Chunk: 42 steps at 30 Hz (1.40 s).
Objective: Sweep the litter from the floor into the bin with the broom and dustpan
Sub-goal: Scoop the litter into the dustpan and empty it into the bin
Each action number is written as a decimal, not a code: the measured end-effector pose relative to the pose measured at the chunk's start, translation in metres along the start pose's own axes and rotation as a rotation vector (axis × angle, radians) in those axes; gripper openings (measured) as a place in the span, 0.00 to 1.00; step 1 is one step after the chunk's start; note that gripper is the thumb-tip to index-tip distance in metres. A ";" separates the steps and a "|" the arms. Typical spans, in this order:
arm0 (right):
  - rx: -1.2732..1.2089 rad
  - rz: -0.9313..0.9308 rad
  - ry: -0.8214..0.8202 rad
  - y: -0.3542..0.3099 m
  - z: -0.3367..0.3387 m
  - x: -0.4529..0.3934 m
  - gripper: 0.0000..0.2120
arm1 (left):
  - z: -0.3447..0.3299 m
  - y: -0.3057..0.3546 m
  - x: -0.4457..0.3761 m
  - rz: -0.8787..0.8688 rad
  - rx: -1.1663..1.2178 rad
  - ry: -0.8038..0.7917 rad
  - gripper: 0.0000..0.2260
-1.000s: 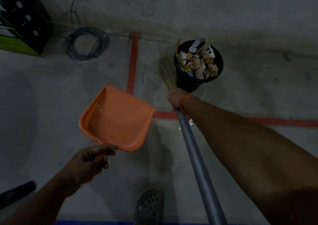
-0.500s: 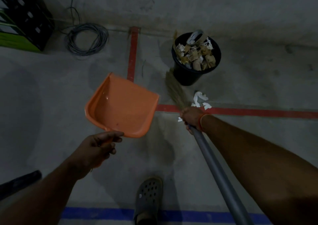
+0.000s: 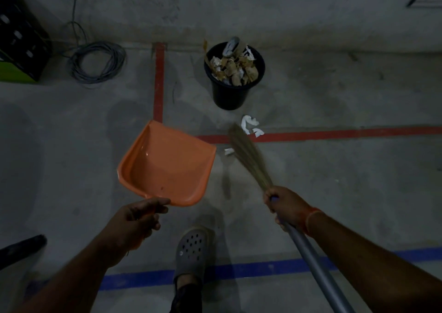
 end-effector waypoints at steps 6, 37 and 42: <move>-0.002 0.033 0.043 0.055 0.058 0.021 0.11 | -0.009 -0.015 -0.028 0.027 -0.091 -0.065 0.18; 0.240 0.181 0.108 0.155 0.219 -0.183 0.06 | -0.067 -0.106 -0.240 0.016 -0.130 -0.202 0.18; 0.345 0.188 0.061 0.157 0.203 -0.196 0.08 | -0.075 -0.107 -0.247 0.011 -0.167 -0.220 0.18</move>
Point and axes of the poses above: each hand's wrist, its own x-axis away from the middle knuckle, its own z-axis out of the back of the hand, y = z × x, the point moved 9 cm from there along -x, towards the middle knuckle, and after that the axes turned 12 degrees about -x, right-handed, at the moved point
